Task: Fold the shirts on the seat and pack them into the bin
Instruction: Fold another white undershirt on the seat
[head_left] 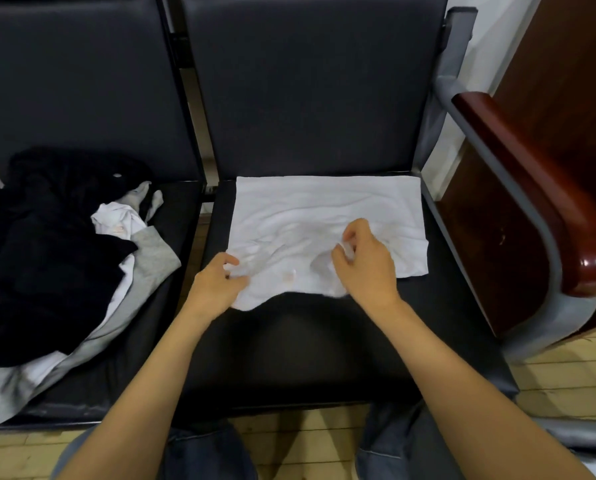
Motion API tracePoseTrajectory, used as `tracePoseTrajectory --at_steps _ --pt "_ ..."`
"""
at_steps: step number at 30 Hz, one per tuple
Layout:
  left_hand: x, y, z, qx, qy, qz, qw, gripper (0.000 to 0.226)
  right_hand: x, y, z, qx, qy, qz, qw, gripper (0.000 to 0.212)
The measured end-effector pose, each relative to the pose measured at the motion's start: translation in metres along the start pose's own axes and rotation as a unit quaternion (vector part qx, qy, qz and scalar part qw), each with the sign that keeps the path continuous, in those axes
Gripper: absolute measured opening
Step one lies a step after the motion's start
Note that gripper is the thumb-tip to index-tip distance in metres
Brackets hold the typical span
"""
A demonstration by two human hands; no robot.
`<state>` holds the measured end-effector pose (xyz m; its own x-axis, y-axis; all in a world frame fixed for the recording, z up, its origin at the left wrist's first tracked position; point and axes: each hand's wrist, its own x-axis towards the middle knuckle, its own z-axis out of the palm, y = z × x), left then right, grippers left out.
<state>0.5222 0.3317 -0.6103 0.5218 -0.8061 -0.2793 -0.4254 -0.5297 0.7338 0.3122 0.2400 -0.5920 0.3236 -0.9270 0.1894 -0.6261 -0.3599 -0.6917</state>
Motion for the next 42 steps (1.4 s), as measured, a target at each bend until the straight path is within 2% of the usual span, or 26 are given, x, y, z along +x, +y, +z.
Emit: tracePoseTrajectory --at_steps 1,3,4,5,9,12,14,16,18,20,22,27,29,32,35,37,42 --pt "-0.001 -0.004 0.000 0.017 -0.046 -0.041 0.998 0.048 -0.003 0.004 -0.004 -0.062 -0.070 0.007 0.996 0.020" --pt "-0.004 -0.011 0.002 0.107 -0.103 -0.080 0.986 0.067 -0.010 0.012 -0.006 -0.131 -0.235 0.056 0.961 0.039" --pt "-0.006 -0.013 0.003 0.133 -0.102 -0.081 0.982 0.071 -0.014 0.017 -0.007 -0.132 -0.290 0.079 0.945 0.047" --pt "-0.006 -0.015 0.004 0.135 -0.094 -0.084 0.983 0.071 -0.017 0.022 -0.007 -0.125 -0.306 0.088 0.940 0.051" --pt "-0.007 -0.024 0.009 0.070 -0.063 -0.085 0.992 0.046 -0.028 0.035 -0.005 -0.083 -0.212 0.088 0.970 0.040" --pt "-0.013 -0.023 0.011 -0.038 -0.059 -0.075 0.995 0.022 -0.044 0.037 0.007 -0.111 -0.258 0.068 0.957 0.041" --pt "-0.021 -0.022 0.011 -0.061 -0.091 -0.054 0.993 0.012 -0.052 0.039 0.012 -0.150 -0.268 0.076 0.949 0.052" --pt "-0.029 -0.025 0.014 0.033 -0.108 -0.019 0.993 0.015 -0.055 0.042 0.013 -0.163 -0.237 0.096 0.953 0.057" --pt "-0.036 -0.032 0.020 0.142 -0.085 0.029 0.986 0.022 -0.058 0.046 0.013 -0.149 -0.228 0.101 0.957 0.044" --pt "-0.048 -0.034 0.029 0.225 -0.045 0.092 0.969 0.016 -0.061 0.047 0.011 -0.126 -0.230 0.088 0.961 0.027" --pt "-0.061 -0.034 0.036 0.265 -0.015 0.138 0.954 0.013 -0.066 0.045 0.004 -0.084 -0.219 0.082 0.969 0.020" --pt "-0.088 -0.015 0.018 0.144 0.071 0.135 0.978 0.015 -0.073 0.021 -0.037 0.144 -0.118 0.148 0.971 0.020" --pt "-0.101 0.008 -0.001 0.005 0.064 0.127 0.990 0.020 -0.071 0.006 -0.062 0.210 -0.064 0.153 0.964 0.021" --pt "-0.125 0.047 -0.033 -0.163 0.040 0.146 0.975 0.025 -0.061 -0.019 -0.103 0.242 -0.023 0.146 0.959 0.021" --pt "-0.151 0.082 -0.065 -0.163 0.066 0.217 0.960 0.014 -0.058 -0.050 -0.148 0.256 -0.006 0.123 0.959 0.018" --pt "-0.172 0.100 -0.083 -0.165 0.068 0.252 0.951 0.012 -0.063 -0.070 -0.176 0.278 -0.001 0.105 0.955 0.026" --pt "-0.223 0.112 -0.100 -0.173 -0.001 0.256 0.951 0.023 -0.105 -0.100 -0.219 0.309 -0.122 0.110 0.937 0.039"
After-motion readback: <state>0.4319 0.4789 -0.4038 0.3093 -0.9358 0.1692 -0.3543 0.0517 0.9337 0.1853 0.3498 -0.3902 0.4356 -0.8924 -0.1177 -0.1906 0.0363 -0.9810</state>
